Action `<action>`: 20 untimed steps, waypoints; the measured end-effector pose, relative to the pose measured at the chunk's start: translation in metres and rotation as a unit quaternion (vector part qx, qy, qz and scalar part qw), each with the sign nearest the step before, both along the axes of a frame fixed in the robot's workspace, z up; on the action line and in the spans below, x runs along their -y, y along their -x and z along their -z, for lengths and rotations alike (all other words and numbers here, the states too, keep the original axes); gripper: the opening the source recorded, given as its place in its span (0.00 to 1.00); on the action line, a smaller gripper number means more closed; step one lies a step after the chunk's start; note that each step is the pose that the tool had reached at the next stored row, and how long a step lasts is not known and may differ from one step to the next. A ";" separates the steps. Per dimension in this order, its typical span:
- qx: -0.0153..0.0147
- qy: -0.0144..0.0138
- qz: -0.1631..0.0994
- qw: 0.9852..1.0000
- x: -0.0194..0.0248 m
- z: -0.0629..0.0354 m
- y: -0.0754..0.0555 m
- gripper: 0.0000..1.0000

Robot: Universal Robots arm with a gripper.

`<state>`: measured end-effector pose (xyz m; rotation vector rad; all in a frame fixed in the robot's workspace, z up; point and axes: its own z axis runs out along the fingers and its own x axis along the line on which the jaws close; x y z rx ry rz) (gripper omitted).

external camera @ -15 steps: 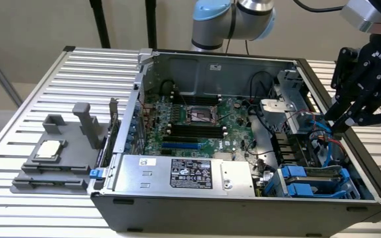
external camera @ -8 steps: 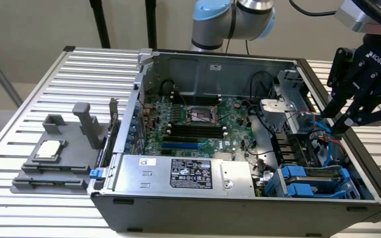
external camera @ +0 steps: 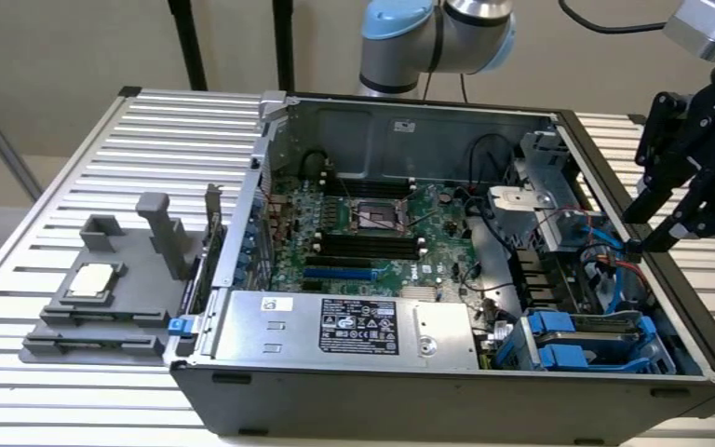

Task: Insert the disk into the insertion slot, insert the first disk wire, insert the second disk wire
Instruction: 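Insert the first disk wire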

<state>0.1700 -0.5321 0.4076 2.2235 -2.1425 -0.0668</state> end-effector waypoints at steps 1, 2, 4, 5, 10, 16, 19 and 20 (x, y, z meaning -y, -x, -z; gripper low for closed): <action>-0.002 0.000 0.000 1.000 0.0000 0.0004 -0.004 0.39; -0.003 0.000 0.000 1.000 0.0000 0.0009 -0.009 0.39; -0.005 0.000 0.000 1.000 0.0003 0.0036 -0.014 0.39; -0.005 0.000 0.000 1.000 0.0009 0.0054 -0.015 0.39; -0.006 0.000 0.000 1.000 0.0157 0.0145 -0.015 0.39; -0.006 0.000 -0.002 1.000 0.0318 0.0255 -0.015 0.39; -0.006 0.000 -0.007 1.000 0.0334 0.0309 -0.013 0.39; -0.006 -0.001 -0.009 1.000 0.0334 0.0327 -0.011 0.39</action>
